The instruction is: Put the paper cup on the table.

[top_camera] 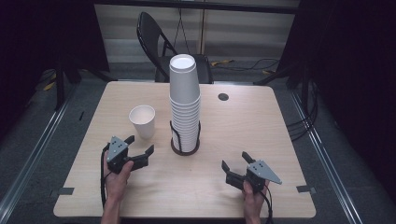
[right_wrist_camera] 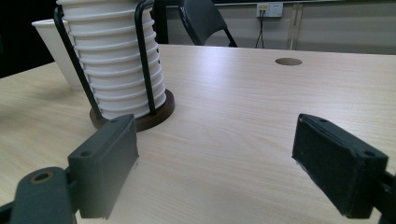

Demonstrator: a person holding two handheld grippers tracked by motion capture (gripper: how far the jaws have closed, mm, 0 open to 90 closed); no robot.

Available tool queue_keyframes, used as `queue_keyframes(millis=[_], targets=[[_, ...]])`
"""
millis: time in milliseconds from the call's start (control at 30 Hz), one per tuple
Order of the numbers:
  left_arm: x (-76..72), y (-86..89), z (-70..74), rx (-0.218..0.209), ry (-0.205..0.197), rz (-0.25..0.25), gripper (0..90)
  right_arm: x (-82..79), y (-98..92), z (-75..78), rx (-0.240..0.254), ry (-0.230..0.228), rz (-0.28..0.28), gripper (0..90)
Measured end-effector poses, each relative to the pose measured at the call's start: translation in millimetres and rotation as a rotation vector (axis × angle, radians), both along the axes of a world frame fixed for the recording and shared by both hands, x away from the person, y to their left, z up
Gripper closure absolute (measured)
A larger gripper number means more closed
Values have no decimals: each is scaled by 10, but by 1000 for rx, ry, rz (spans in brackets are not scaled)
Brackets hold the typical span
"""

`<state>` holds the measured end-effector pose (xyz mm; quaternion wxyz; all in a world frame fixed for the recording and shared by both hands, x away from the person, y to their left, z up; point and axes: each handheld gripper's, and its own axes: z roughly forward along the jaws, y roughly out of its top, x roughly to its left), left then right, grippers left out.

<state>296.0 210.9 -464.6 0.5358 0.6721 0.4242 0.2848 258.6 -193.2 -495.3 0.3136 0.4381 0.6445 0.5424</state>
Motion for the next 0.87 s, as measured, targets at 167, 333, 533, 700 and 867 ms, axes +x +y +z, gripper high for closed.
queue_keyframes(millis=[167, 333, 533, 700, 867], targets=[[-159, -103, 7, -15, -36, -29, 154, -3, 1, 1, -2, 0, -1, 137], [-253, -219, -87, -11, -39, -63, 154, -6, -2, -1, -2, -6, -2, 138], [-358, -343, -186, -23, -36, -68, 154, -6, -2, -1, -1, -5, -1, 138], [-400, -424, -267, 4, -39, -73, 153, -9, -1, 0, -3, -6, -1, 138], [-406, -466, -304, 20, -43, -79, 154, -8, 8, 1, -7, -3, 0, 137]])
